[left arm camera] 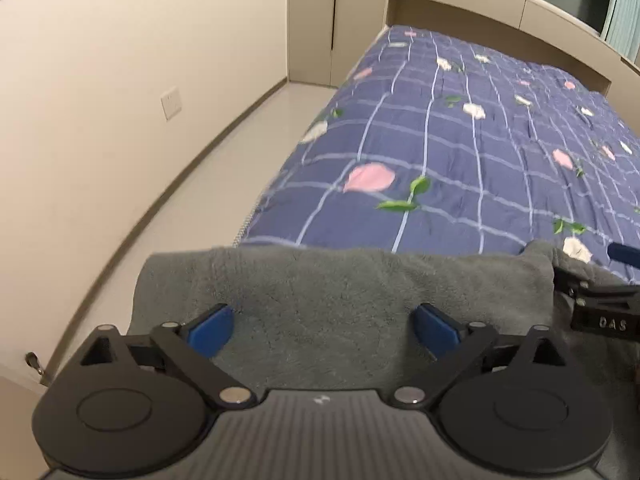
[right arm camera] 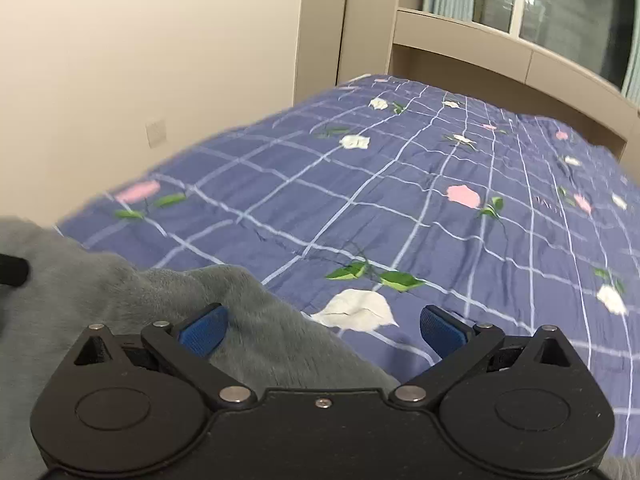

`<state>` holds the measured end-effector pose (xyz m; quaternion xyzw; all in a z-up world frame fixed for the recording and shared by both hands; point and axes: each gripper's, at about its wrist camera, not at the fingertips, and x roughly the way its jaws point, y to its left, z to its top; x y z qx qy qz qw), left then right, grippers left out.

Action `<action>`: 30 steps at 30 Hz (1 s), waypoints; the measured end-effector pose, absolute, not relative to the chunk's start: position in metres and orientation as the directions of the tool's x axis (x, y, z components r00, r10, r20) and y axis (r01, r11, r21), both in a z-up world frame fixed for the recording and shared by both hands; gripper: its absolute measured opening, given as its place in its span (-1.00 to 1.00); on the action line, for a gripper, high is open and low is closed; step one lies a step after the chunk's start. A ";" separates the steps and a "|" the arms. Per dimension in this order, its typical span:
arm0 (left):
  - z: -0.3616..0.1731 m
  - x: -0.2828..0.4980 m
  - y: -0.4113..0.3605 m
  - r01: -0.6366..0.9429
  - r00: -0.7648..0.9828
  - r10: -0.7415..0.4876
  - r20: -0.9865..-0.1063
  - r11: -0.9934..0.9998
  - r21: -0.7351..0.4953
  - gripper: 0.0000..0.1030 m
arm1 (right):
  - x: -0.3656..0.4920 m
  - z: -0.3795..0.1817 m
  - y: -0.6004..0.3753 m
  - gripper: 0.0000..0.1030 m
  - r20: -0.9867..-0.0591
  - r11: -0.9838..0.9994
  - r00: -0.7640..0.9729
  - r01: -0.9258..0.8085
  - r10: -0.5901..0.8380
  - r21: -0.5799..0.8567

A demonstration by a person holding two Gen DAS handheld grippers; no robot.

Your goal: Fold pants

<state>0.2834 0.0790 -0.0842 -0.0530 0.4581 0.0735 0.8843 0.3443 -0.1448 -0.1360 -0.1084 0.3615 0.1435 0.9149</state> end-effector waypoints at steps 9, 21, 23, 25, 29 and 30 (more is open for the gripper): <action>-0.083 0.281 0.071 -0.207 0.557 0.118 -0.822 0.978 0.000 0.99 | 0.322 -0.125 -0.174 0.99 -0.648 0.949 0.728 -0.315 0.225 -0.024; -0.046 0.251 -0.024 -0.092 0.626 0.061 -0.777 0.996 0.004 0.99 | 0.154 -0.088 -0.346 0.99 -0.550 0.999 0.834 -0.020 0.034 0.031; -0.044 0.247 -0.049 -0.050 0.636 0.031 -0.771 0.999 -0.002 0.99 | 0.131 -0.087 -0.380 0.99 -0.555 0.997 0.831 0.064 -0.026 0.048; -0.044 0.244 -0.078 -0.002 0.639 -0.004 -0.769 1.000 -0.007 0.99 | 0.113 -0.087 -0.411 0.99 -0.554 0.988 0.829 0.140 -0.080 0.066; -0.047 0.240 -0.133 0.085 0.632 -0.076 -0.771 0.996 -0.028 0.99 | 0.090 -0.092 -0.469 0.99 -0.564 0.957 0.814 0.256 -0.137 0.137; -0.049 0.239 -0.148 0.106 0.628 -0.096 -0.772 0.994 -0.037 0.99 | 0.087 -0.093 -0.481 0.99 -0.564 0.949 0.814 0.273 -0.141 0.158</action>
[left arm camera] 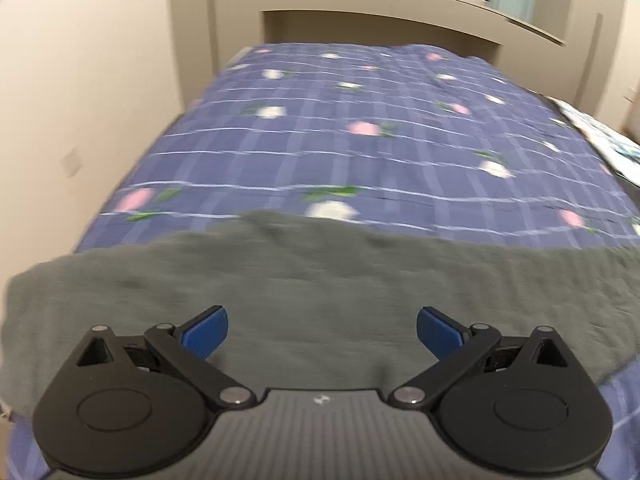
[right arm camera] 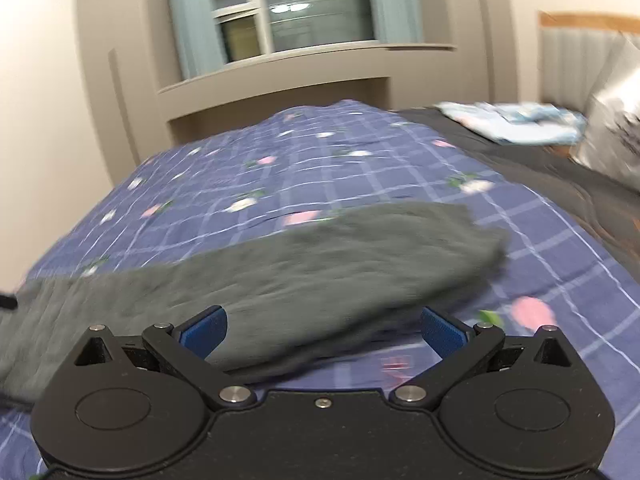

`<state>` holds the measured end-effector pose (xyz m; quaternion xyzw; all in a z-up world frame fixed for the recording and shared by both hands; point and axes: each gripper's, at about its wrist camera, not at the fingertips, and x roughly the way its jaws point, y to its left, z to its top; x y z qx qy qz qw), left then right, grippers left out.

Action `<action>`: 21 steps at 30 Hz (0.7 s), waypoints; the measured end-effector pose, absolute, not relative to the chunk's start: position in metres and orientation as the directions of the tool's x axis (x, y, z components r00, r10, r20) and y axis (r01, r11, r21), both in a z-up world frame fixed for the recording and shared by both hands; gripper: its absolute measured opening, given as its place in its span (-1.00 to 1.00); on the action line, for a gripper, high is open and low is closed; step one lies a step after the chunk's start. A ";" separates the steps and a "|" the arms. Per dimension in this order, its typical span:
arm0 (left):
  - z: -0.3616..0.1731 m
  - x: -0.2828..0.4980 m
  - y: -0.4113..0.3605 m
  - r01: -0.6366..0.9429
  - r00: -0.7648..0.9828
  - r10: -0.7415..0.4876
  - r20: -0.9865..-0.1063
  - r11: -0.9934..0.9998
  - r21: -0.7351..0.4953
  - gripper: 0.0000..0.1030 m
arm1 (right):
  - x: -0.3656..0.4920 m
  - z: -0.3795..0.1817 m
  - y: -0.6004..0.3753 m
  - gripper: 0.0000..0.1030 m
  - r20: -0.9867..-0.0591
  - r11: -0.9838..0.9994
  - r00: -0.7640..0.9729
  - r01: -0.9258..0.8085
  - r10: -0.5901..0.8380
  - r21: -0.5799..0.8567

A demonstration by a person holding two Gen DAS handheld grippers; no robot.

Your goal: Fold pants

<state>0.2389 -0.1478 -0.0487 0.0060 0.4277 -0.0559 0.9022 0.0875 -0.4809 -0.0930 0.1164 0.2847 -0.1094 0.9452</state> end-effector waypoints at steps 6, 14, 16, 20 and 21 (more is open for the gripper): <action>-0.058 0.234 -0.218 0.218 0.609 -0.187 -0.771 0.974 -0.064 0.99 | 0.089 -0.104 -0.534 0.99 -0.568 0.913 0.810 0.330 -0.143 0.240; -0.083 0.230 -0.280 0.346 0.553 -0.224 -0.803 0.938 -0.023 0.99 | 0.119 -0.131 -0.584 0.99 -0.602 0.839 0.797 0.364 -0.055 0.405; -0.090 0.231 -0.289 0.366 0.534 -0.212 -0.819 0.931 -0.002 0.99 | 0.124 -0.134 -0.592 0.99 -0.593 0.822 0.804 0.366 -0.043 0.436; -0.099 0.230 -0.299 0.390 0.527 -0.171 -0.833 0.919 0.059 0.99 | 0.131 -0.135 -0.599 0.99 -0.573 0.799 0.819 0.354 -0.014 0.486; -0.100 0.230 -0.300 0.393 0.525 -0.164 -0.835 0.917 0.067 0.99 | 0.132 -0.136 -0.601 0.99 -0.567 0.789 0.824 0.356 -0.011 0.502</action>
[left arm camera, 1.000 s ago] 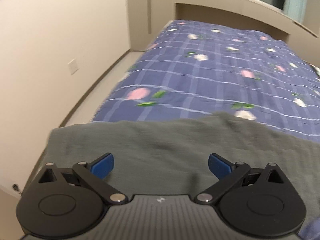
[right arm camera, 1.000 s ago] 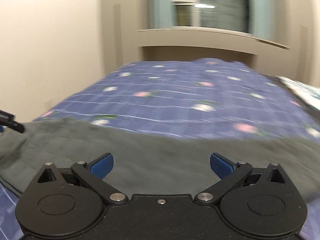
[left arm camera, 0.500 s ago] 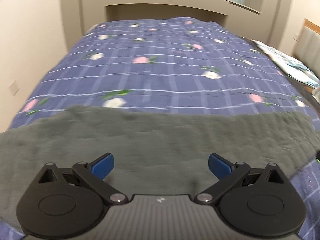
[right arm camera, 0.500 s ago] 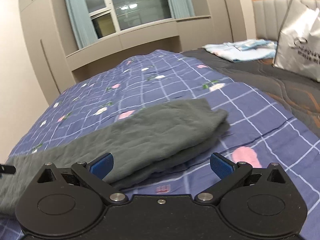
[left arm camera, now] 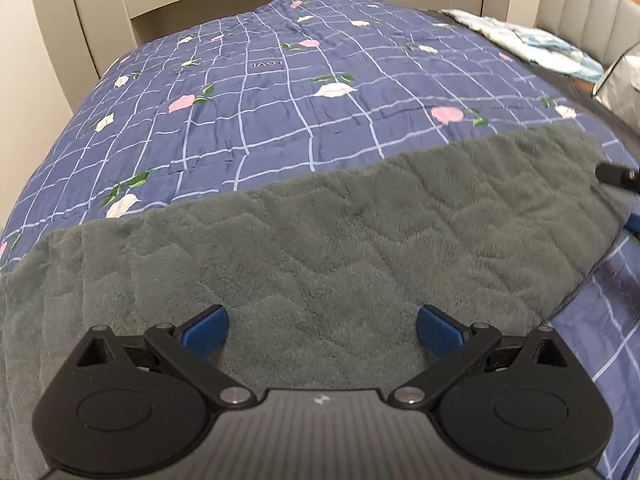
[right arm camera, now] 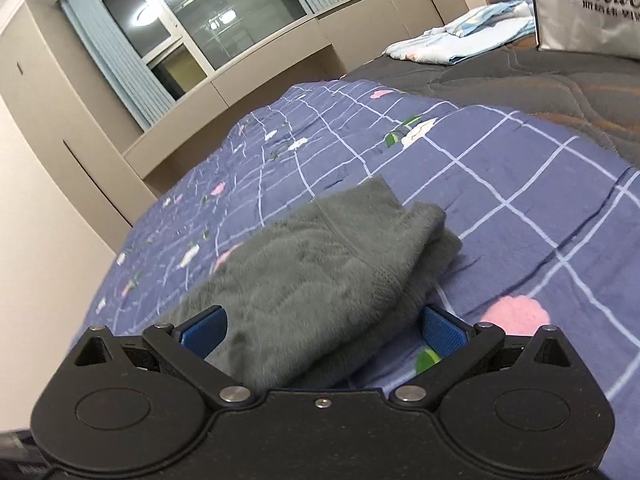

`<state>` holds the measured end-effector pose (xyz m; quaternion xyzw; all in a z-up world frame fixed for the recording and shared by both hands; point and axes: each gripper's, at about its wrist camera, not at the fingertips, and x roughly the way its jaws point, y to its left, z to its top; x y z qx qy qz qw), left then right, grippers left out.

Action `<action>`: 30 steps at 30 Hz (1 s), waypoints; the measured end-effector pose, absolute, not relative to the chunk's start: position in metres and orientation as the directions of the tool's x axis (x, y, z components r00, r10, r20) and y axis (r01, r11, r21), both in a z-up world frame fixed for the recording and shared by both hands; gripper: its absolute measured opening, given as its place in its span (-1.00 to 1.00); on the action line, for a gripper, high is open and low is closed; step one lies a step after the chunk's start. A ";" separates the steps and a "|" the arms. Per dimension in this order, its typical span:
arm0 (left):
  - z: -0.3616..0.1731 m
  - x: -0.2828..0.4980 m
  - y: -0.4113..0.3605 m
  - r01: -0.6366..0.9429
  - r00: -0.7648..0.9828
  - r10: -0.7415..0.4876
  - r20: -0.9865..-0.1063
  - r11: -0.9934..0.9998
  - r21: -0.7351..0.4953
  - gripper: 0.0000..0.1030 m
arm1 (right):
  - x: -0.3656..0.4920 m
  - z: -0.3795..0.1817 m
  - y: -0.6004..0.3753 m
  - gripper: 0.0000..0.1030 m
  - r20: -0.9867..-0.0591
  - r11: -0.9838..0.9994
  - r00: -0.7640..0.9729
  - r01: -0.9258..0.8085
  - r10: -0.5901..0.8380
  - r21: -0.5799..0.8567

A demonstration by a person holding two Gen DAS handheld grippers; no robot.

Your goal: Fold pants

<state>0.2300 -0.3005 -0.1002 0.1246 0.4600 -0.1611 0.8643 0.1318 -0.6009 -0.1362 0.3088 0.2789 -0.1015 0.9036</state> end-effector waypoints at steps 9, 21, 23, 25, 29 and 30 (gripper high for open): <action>-0.094 0.234 -0.300 0.392 0.507 -0.157 -0.848 0.918 0.064 0.99 | 0.125 -0.140 -0.609 0.33 -0.532 0.675 0.843 0.439 -0.081 0.593; -0.036 0.237 -0.260 0.302 0.541 -0.270 -0.796 0.946 -0.117 0.99 | 0.123 -0.105 -0.594 -0.58 -0.517 0.720 0.840 0.460 -0.163 0.520; -0.021 0.236 -0.246 0.274 0.558 -0.291 -0.777 0.949 -0.158 0.99 | 0.126 -0.088 -0.582 -0.58 -0.487 0.765 0.857 0.425 -0.167 0.484; -0.007 0.235 -0.232 0.249 0.578 -0.305 -0.757 0.949 -0.192 0.99 | 0.130 -0.072 -0.569 -0.58 -0.460 0.807 0.873 0.386 -0.162 0.447; 0.020 0.230 -0.195 0.189 0.627 -0.316 -0.712 0.948 -0.254 0.99 | 0.134 -0.036 -0.527 -0.58 -0.401 0.898 0.907 0.281 -0.133 0.339; 0.026 0.228 -0.184 0.175 0.638 -0.315 -0.703 0.948 -0.266 0.99 | 0.134 -0.028 -0.514 -0.58 -0.386 0.918 0.915 0.250 -0.119 0.309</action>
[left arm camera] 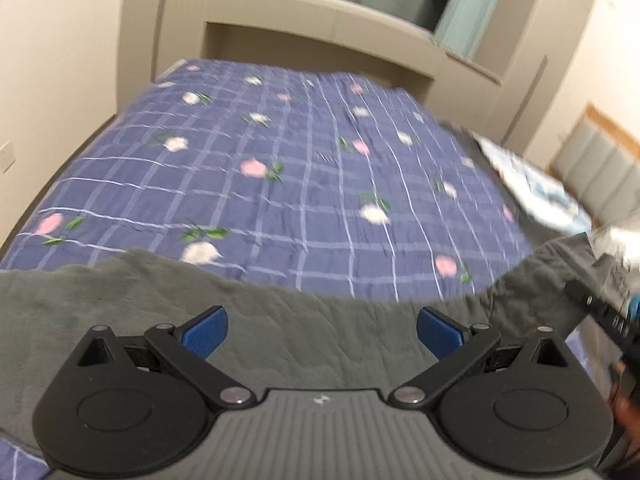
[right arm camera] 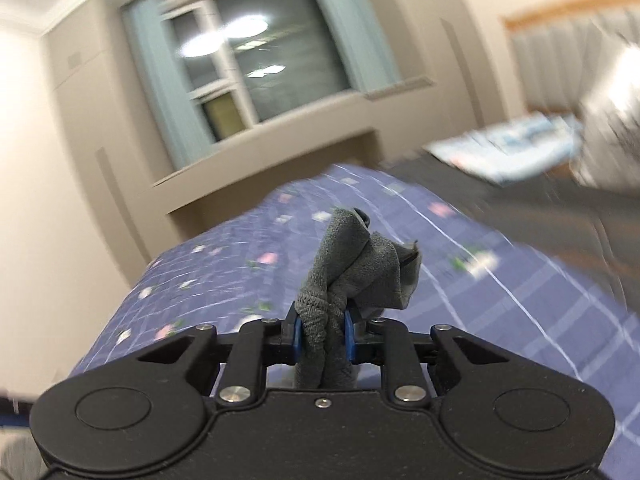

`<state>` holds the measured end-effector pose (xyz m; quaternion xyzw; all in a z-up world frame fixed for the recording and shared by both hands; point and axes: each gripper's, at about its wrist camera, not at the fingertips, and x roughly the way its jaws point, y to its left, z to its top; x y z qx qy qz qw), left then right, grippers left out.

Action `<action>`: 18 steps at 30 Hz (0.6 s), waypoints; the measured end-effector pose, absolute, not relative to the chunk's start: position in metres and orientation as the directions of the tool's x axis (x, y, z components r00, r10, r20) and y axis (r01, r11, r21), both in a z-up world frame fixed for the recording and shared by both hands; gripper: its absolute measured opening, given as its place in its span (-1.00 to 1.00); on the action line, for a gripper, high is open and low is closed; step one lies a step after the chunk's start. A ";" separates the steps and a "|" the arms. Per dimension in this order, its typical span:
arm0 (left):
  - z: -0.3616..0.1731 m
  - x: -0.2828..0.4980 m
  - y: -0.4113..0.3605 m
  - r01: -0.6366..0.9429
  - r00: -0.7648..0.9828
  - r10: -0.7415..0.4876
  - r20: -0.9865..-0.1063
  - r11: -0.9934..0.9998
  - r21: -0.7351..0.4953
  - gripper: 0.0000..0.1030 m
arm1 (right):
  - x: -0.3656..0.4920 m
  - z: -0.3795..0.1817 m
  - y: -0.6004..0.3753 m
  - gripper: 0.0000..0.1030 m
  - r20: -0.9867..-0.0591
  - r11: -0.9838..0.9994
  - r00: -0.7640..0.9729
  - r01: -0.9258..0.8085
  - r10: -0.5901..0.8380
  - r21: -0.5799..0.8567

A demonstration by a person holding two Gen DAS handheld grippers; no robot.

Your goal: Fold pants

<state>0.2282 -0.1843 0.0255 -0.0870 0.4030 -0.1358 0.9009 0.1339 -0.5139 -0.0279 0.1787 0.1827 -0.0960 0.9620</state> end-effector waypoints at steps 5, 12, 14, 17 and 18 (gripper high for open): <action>0.042 0.219 -0.137 0.115 0.675 -0.300 -0.674 0.945 -0.306 0.99 | 0.135 -0.001 -0.441 -0.59 -0.347 0.984 0.938 0.086 -0.028 0.153; 0.034 0.209 -0.077 0.030 0.689 -0.289 -0.665 0.928 -0.372 0.99 | 0.137 -0.010 -0.333 -0.59 -0.415 0.991 0.904 -0.130 0.106 -0.029; 0.028 0.208 -0.067 0.009 0.686 -0.280 -0.672 0.926 -0.377 0.99 | 0.138 -0.022 -0.306 -0.59 -0.454 0.983 0.882 -0.171 0.124 -0.063; 0.017 0.208 -0.052 -0.024 0.675 -0.267 -0.688 0.924 -0.382 0.99 | 0.140 -0.045 -0.277 -0.59 -0.511 0.968 0.848 -0.225 0.141 -0.107; 0.013 0.206 -0.048 -0.030 0.670 -0.265 -0.694 0.924 -0.382 0.99 | 0.142 -0.052 -0.271 -0.59 -0.529 0.965 0.836 -0.238 0.148 -0.106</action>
